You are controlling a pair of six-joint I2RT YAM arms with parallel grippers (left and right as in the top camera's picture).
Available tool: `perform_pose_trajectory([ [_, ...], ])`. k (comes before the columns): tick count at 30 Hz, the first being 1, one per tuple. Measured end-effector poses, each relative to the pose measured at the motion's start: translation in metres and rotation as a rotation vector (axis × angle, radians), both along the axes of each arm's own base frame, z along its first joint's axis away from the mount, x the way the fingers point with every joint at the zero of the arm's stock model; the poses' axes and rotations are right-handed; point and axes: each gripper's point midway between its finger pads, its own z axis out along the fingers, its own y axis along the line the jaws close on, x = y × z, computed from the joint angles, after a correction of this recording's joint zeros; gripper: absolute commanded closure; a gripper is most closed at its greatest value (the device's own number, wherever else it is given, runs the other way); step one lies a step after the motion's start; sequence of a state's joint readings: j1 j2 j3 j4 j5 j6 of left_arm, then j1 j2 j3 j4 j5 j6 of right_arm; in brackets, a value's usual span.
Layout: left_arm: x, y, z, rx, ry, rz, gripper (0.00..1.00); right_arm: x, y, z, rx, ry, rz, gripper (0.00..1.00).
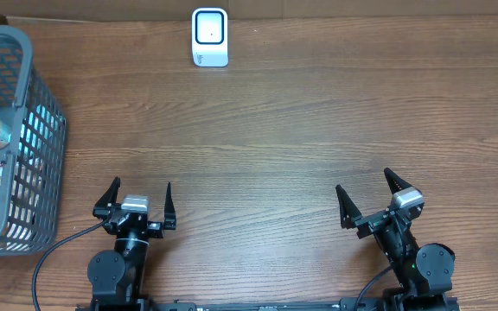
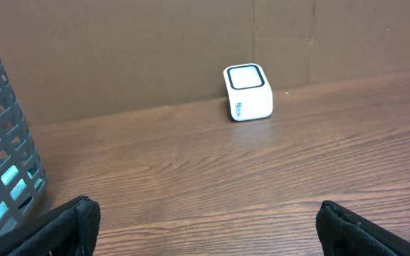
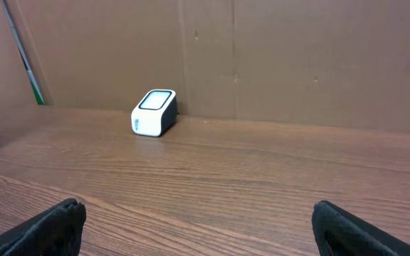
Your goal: Scan the item barcode
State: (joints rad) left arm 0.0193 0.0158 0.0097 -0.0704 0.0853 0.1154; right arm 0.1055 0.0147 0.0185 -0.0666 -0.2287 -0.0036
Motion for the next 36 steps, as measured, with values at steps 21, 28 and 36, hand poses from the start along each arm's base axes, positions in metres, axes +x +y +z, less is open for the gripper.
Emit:
perform_pose_trajectory([
  [21,0.0001,0.0014,-0.0001,0.001,0.0,0.008,0.0,0.0,-0.0002,0.0002,-0.001,-0.001,-0.001,0.0],
  [28,0.0001,0.0014,-0.0001,-0.003,0.001,0.008,0.0,0.0,0.0,0.0002,0.0,-0.001,0.0,0.0],
  [36,-0.0022,0.0012,0.0061,-0.05,0.014,0.011,0.0,0.0,0.0,0.0001,0.0,0.0,0.0,0.0],
])
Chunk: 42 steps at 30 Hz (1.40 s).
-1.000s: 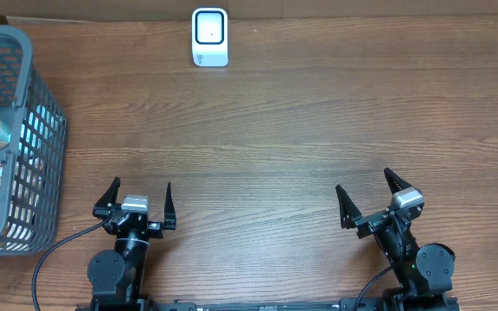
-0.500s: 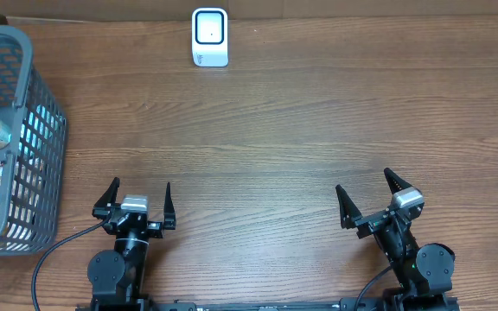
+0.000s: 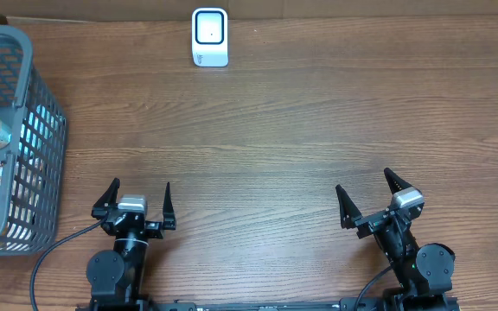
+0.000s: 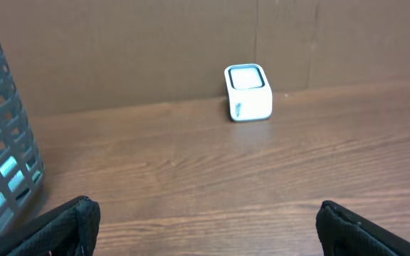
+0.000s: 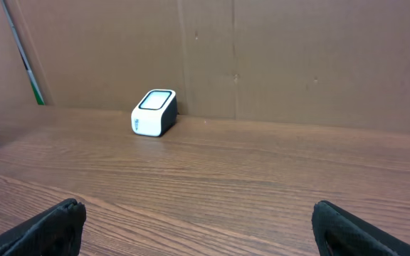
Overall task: Scan the item barcode
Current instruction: 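Move the left gripper over the basket and reach down inside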
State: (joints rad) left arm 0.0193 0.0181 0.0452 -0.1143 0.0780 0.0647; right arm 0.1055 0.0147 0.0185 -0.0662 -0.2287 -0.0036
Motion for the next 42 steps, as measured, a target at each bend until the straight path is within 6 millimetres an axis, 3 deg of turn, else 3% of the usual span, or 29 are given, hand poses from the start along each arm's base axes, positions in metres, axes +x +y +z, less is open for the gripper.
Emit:
perform_pose_trajectory([
  [4,-0.005,-0.002,0.028,-0.015,0.014,-0.008,0.0,0.0,0.0,0.0,0.0,0.0,0.0,0.0],
  [8,-0.006,-0.004,0.073,-0.037,0.074,-0.02,0.0,0.0,0.0,0.0,0.0,-0.001,0.0,0.0],
  [11,-0.001,-0.008,0.104,-0.05,0.145,-0.038,0.0,0.0,0.0,0.0,0.0,0.0,-0.001,0.0],
  [16,0.015,-0.016,0.136,-0.076,0.374,-0.083,0.01,0.0,0.0,0.0,0.0,-0.001,0.0,0.0],
  [23,0.035,-0.02,0.15,-0.109,0.754,-0.09,0.0,0.0,0.0,0.0,-0.001,-0.002,-0.001,0.0],
  [25,0.051,-0.02,0.152,-0.112,0.79,-0.089,0.0,0.0,0.0,0.0,0.0,0.0,0.0,0.0],
  [32,0.087,-0.023,0.095,-0.141,1.003,-0.101,0.01,0.0,0.0,0.0,0.0,-0.001,-0.001,0.0],
  [35,0.095,-0.024,0.089,-0.166,1.03,-0.096,0.0,0.0,0.0,0.0,0.0,-0.001,0.0,0.0],
  [37,0.103,-0.024,0.105,-0.182,0.989,-0.082,0.0,0.0,0.0,0.0,0.0,-0.001,0.0,0.0],
  [42,0.113,0.0,0.173,-0.229,0.818,0.04,0.0,0.0,0.0,0.0,0.0,-0.001,0.0,0.0],
])
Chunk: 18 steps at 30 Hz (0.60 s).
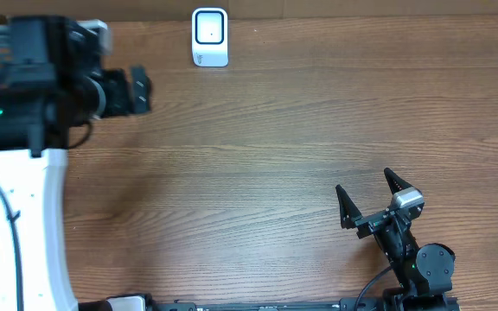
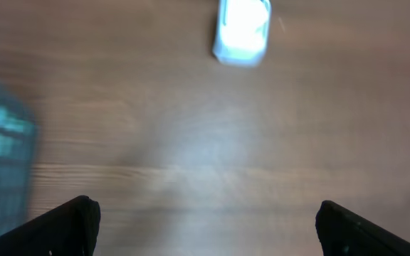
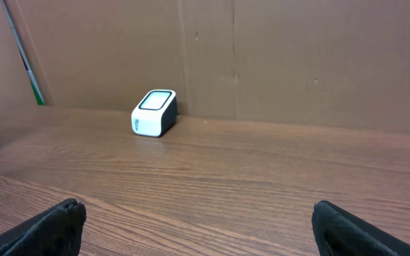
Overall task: Scan the item barcode
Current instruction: 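Move the left gripper over the basket and reach down inside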
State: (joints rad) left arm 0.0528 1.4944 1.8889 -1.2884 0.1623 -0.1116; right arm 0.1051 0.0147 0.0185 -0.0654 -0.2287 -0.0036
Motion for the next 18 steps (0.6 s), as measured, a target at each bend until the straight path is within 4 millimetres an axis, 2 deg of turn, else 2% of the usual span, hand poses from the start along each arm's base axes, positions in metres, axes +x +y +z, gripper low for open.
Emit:
perform_pose_trajectory([
  [3,-0.007,0.04,0.038,0.014,-0.082,0.166,0.0,0.0,0.0,0.0,0.0,0.0,0.0,0.0],
  [7,-0.022,0.092,0.063,0.014,-0.139,0.377,0.0,0.0,0.0,0.0,0.0,-0.001,0.0,0.0],
  [9,-0.036,0.128,0.066,0.005,-0.144,0.521,0.01,0.0,0.0,0.0,0.0,0.0,0.0,0.0],
  [10,-0.039,0.135,0.065,0.002,-0.141,0.555,0.01,0.0,0.0,0.0,0.0,0.0,0.0,0.0],
  [13,-0.058,0.175,0.064,-0.017,-0.141,0.716,0.0,0.0,0.0,0.0,0.0,-0.001,0.0,0.0],
  [18,-0.088,0.219,0.064,-0.016,-0.146,0.893,0.01,0.0,0.0,0.0,0.0,-0.001,0.0,0.0],
])
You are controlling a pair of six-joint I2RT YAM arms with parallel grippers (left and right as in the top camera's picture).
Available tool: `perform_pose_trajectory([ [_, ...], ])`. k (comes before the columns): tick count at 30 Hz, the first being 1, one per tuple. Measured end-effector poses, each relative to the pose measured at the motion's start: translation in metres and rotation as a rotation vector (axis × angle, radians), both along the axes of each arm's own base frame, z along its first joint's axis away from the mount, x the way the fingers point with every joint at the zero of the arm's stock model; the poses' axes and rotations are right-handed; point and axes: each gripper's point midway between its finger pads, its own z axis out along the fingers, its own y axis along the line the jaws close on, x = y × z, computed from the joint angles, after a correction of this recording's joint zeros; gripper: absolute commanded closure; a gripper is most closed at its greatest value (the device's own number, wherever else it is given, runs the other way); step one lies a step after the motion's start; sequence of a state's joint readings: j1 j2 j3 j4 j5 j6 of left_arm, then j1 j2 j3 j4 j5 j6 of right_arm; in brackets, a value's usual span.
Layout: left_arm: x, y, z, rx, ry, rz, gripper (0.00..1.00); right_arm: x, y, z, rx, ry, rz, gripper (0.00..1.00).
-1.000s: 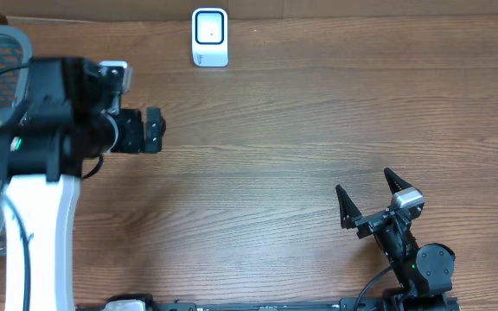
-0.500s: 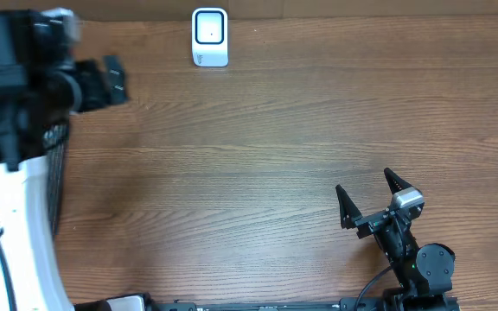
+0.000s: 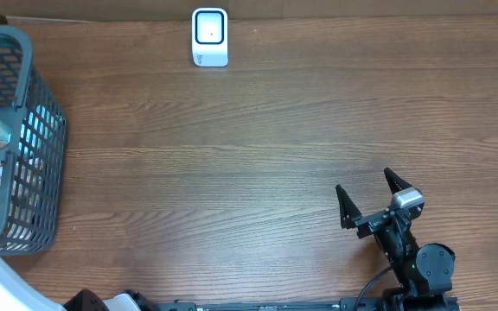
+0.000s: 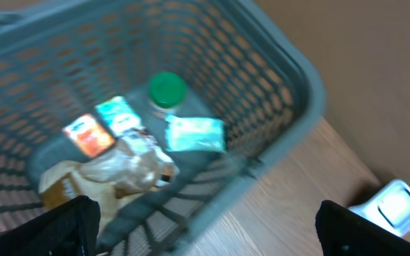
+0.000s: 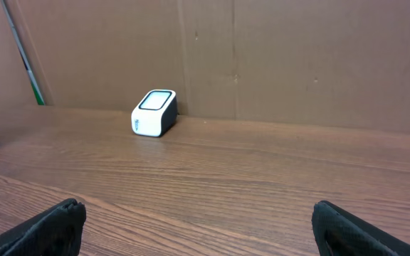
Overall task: Scan the item barcode
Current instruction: 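Move the left gripper over the basket and reach down inside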
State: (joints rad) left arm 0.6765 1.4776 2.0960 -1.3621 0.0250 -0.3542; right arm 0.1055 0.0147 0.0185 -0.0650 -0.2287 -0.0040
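The white barcode scanner (image 3: 209,36) stands at the table's far edge; it also shows in the right wrist view (image 5: 154,112) and at the lower right of the left wrist view (image 4: 397,206). The grey basket (image 3: 46,95) at the left holds the items: a green-capped bottle (image 4: 166,92), a teal packet (image 4: 194,134), an orange packet (image 4: 90,135) and a clear bag (image 4: 123,167). My left gripper (image 4: 206,231) hangs open above the basket, looking down into it; the overhead view does not show it. My right gripper (image 3: 368,197) rests open at the front right, holding nothing.
A brown cardboard wall (image 5: 276,57) backs the table behind the scanner. A piece of the left arm's white link crosses the overhead view's bottom left corner. Bare wooden tabletop (image 3: 258,147) lies between basket, scanner and right arm.
My left gripper was over the table near the scanner and the basket's corner, facing down at the wood. Now it faces into the basket. It stays open. The right arm is unmoved.
Both grippers rested open at the table's front edge for the first two moments. Then the left arm stood raised at the far left beside the scanner. Now its wrist looks down on the basket's items, and the right gripper remains where it was.
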Motion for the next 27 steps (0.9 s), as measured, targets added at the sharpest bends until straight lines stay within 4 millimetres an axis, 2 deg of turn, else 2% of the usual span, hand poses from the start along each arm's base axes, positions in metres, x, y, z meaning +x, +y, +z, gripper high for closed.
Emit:
perform_pose_trajectory([
  [4,-0.016,0.023,-0.003,-0.014,0.004,0.089,0.0,0.0,0.0,0.0,0.0,0.0,0.0,0.0],
  [7,-0.021,0.037,-0.019,-0.052,0.049,0.127,0.0,0.0,0.0,0.0,0.0,0.0,0.0,0.0],
  [15,-0.017,0.074,-0.101,-0.177,0.256,0.172,0.0,0.0,0.0,0.0,0.0,0.0,0.0,0.0],
  [21,-0.025,0.083,-0.156,-0.196,0.38,0.121,0.0,0.0,0.0,0.0,0.0,0.001,-0.001,0.0],
  [27,-0.021,0.089,-0.202,-0.162,0.444,0.023,0.0,0.0,0.0,0.0,0.0,0.001,0.0,0.0],
])
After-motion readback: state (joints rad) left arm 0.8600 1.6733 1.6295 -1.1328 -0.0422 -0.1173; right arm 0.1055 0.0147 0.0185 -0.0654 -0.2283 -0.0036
